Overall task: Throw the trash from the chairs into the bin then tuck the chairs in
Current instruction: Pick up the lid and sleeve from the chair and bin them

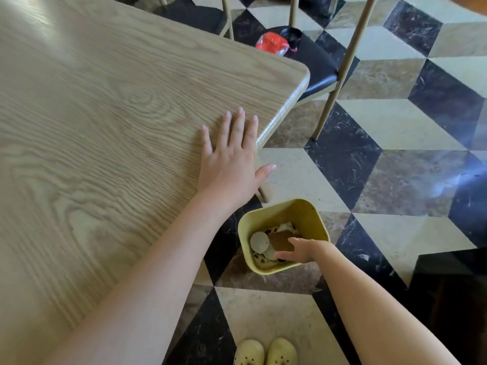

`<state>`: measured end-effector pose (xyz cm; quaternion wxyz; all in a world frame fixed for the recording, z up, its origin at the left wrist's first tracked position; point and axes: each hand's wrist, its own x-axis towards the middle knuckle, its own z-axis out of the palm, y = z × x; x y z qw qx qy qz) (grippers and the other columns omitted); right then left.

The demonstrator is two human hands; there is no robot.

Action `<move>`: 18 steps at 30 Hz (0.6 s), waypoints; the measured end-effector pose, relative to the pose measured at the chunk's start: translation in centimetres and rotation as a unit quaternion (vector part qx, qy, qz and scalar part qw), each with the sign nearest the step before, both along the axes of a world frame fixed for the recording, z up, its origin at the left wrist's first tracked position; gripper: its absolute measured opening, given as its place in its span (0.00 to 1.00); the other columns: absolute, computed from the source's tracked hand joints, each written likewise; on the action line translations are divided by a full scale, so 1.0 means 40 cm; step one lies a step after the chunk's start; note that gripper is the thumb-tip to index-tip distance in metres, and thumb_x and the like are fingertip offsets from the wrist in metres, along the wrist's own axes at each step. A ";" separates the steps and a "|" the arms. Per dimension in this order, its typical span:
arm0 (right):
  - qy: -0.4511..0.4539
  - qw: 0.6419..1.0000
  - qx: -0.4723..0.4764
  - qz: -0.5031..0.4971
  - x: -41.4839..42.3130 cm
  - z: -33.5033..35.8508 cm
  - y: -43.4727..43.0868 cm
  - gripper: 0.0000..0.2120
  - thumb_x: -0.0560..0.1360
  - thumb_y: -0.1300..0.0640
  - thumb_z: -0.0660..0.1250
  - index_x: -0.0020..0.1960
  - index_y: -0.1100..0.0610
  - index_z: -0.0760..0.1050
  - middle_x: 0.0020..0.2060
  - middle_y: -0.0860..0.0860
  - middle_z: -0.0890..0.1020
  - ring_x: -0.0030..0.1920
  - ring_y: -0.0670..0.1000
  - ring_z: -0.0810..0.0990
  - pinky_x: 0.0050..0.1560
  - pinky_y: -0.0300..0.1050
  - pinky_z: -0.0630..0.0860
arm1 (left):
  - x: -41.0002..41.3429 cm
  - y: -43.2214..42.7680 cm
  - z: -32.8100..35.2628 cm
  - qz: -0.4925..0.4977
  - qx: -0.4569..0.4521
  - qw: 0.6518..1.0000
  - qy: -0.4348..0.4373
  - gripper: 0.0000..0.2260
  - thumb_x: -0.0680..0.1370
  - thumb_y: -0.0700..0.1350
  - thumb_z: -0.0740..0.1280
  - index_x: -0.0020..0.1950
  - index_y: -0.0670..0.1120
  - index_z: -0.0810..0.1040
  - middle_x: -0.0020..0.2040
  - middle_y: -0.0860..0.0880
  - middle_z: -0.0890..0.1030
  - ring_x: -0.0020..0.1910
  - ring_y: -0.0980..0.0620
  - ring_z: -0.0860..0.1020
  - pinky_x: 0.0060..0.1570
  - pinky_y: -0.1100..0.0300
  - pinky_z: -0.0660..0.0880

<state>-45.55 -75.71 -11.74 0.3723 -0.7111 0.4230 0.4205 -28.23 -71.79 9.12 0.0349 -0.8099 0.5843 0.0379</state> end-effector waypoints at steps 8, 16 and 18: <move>0.020 0.999 0.041 -0.010 -0.008 0.280 -0.087 0.49 0.63 0.20 0.53 0.75 0.49 0.60 0.71 0.51 0.69 0.70 0.57 0.69 0.70 0.52 0.64 | 0.001 -0.006 0.060 0.006 0.128 0.989 0.068 0.40 0.79 0.63 0.53 0.77 0.46 0.33 0.78 0.45 0.32 0.77 0.45 0.33 0.75 0.39 0.37; 0.067 0.994 0.056 -0.061 -0.040 0.648 -0.169 0.56 0.59 0.29 0.73 0.77 0.52 0.56 0.75 0.54 0.62 0.73 0.60 0.63 0.71 0.54 0.64 | -0.036 -0.056 0.274 -0.032 0.317 0.939 0.131 0.31 0.81 0.58 0.55 0.78 0.42 0.54 0.79 0.39 0.55 0.78 0.40 0.54 0.74 0.47 0.56; 0.054 0.995 0.035 -0.076 -0.059 0.721 -0.165 0.48 0.67 0.29 0.65 0.78 0.53 0.55 0.76 0.53 0.61 0.74 0.60 0.61 0.72 0.53 0.62 | -0.063 -0.058 0.314 -0.037 0.294 0.941 0.165 0.29 0.82 0.57 0.55 0.78 0.43 0.57 0.78 0.41 0.59 0.77 0.41 0.56 0.74 0.49 0.56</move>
